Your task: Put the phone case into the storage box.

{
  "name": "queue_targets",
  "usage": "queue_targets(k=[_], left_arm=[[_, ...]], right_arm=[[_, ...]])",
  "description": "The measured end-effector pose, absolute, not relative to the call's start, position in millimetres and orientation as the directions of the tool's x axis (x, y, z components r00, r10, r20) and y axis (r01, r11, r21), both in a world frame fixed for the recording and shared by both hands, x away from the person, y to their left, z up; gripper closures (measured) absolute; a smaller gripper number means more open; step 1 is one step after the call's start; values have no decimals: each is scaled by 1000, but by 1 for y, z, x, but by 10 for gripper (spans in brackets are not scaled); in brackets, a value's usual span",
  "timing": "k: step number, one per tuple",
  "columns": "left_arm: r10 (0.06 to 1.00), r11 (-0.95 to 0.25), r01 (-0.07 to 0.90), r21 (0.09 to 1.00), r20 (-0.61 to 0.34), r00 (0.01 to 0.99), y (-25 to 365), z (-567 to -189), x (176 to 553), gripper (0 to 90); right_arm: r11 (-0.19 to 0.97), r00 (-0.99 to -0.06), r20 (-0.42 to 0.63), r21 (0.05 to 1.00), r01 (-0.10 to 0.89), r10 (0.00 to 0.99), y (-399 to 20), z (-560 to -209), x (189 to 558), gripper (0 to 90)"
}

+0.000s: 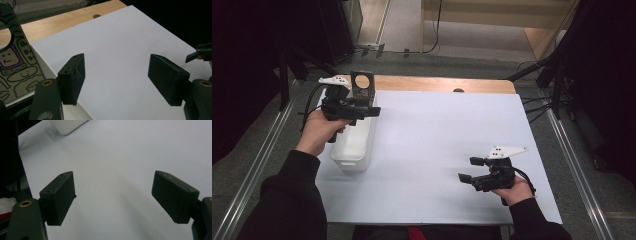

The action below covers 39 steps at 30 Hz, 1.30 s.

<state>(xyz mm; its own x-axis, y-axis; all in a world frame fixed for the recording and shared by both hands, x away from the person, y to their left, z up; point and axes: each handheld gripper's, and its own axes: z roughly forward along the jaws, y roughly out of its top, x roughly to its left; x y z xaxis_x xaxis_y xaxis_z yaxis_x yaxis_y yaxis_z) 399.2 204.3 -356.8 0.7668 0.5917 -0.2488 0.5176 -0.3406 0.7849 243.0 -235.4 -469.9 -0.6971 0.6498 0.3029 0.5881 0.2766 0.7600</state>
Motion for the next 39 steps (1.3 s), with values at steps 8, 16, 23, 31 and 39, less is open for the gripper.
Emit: queue_targets(k=[8,16,23,31,39], left_arm=[[574,-348,507,789,-248,780,199,-362,388,297],[559,-355,497,792,-246,792,193,-368,375,297],[541,-379,475,794,-227,810,191,-376,365,297],[533,-377,465,801,-223,816,193,-381,354,297],[524,-384,455,803,-216,824,190,-388,343,297]], right_arm=[[278,-698,304,759,588,648,-235,-471,243,181],[280,-698,302,759,588,649,-236,-471,242,181],[279,-704,302,764,582,643,-235,-471,242,181],[275,-706,302,768,579,640,-235,-471,241,181],[274,-707,295,773,572,642,-235,-470,240,181]])
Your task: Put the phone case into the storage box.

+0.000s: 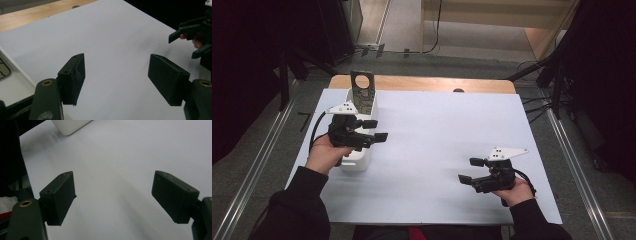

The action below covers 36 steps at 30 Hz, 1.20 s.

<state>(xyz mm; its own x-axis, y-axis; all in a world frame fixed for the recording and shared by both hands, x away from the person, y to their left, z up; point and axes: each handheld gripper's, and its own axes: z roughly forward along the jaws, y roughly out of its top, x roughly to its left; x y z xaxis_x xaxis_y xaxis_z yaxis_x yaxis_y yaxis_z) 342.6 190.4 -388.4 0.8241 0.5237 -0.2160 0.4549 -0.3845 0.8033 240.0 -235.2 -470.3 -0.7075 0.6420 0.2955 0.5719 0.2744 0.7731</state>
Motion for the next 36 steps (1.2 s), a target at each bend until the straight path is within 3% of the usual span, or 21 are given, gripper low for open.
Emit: queue_targets(k=[4,36], left_arm=[[521,-412,430,804,-179,834,190,-389,334,297],[447,-482,381,789,-153,881,182,-426,286,297]], right_arm=[[275,-709,292,775,569,642,-235,-470,240,182],[281,-713,289,775,566,639,-235,-470,239,182]])
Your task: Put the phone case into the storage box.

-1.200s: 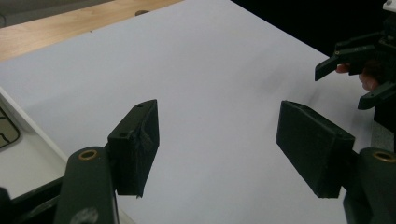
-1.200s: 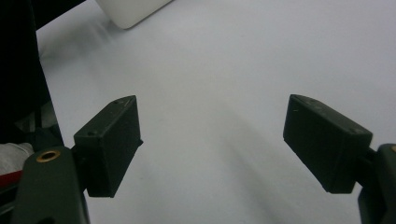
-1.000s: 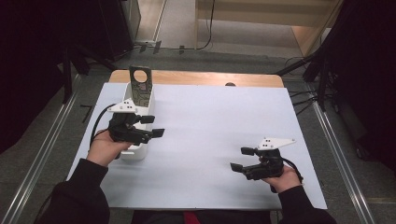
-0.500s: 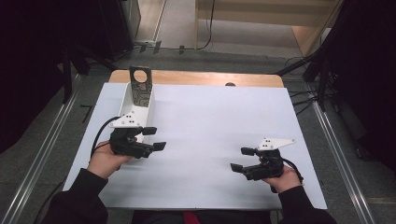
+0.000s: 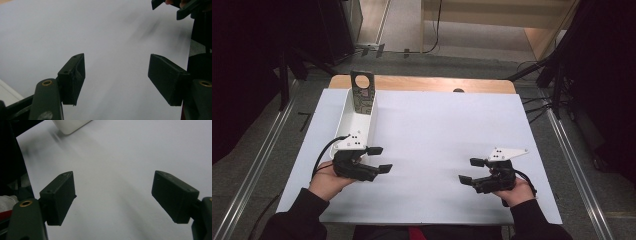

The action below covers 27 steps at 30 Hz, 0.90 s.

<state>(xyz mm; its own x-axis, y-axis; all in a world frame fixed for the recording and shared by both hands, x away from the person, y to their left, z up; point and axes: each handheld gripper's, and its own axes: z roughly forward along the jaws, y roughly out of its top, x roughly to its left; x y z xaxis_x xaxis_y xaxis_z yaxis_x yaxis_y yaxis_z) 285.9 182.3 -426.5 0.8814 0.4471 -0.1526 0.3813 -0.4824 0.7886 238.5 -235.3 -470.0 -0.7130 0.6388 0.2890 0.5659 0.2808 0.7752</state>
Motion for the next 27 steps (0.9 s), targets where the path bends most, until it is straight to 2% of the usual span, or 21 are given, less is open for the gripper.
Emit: queue_targets(k=[12,27], left_arm=[[447,-506,396,766,-160,880,183,-439,281,297],[417,-536,357,765,-128,900,188,-450,273,285]], right_arm=[[283,-717,288,777,563,635,-236,-469,238,183],[286,-725,283,782,553,628,-236,-469,237,184]])
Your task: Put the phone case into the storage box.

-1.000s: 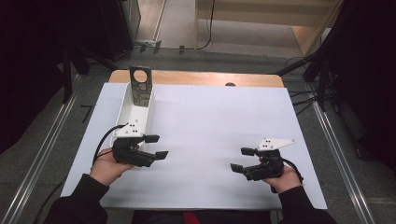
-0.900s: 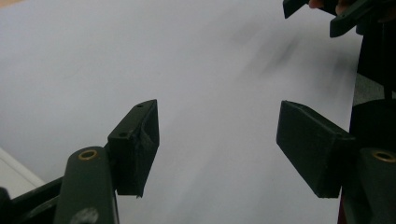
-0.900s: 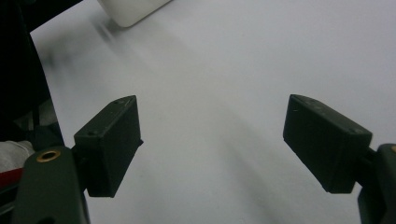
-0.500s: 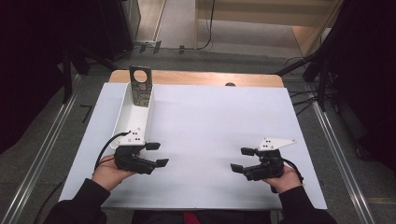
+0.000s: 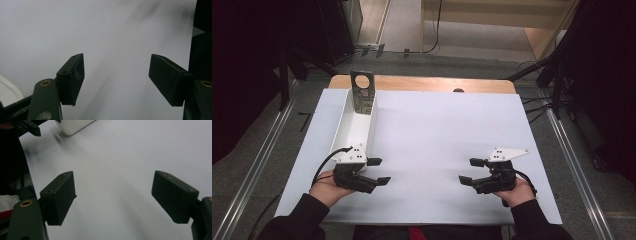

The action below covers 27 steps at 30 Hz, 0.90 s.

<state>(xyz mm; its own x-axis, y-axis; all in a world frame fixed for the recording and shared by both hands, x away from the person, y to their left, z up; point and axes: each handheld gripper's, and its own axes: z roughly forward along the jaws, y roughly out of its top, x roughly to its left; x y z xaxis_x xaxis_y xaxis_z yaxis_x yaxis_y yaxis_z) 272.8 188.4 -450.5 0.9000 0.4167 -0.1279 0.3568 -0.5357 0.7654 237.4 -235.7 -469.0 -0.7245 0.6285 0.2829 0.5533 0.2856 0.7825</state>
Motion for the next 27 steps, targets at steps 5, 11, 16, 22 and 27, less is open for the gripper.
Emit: queue_targets(k=[5,11,16,22,27], left_arm=[[412,-533,348,771,-123,903,189,-451,270,284],[416,-521,355,776,-133,900,191,-451,269,284],[417,-521,360,774,-138,899,192,-451,270,285],[421,-517,363,776,-139,896,192,-450,270,285],[420,-517,362,775,-138,897,192,-450,270,284]], right_arm=[[286,-725,284,782,554,628,-235,-469,237,184],[289,-725,282,781,554,628,-235,-469,237,184],[290,-724,283,779,556,629,-235,-469,237,184],[290,-724,282,779,556,629,-235,-469,237,184],[291,-725,282,779,556,629,-235,-469,237,184]])
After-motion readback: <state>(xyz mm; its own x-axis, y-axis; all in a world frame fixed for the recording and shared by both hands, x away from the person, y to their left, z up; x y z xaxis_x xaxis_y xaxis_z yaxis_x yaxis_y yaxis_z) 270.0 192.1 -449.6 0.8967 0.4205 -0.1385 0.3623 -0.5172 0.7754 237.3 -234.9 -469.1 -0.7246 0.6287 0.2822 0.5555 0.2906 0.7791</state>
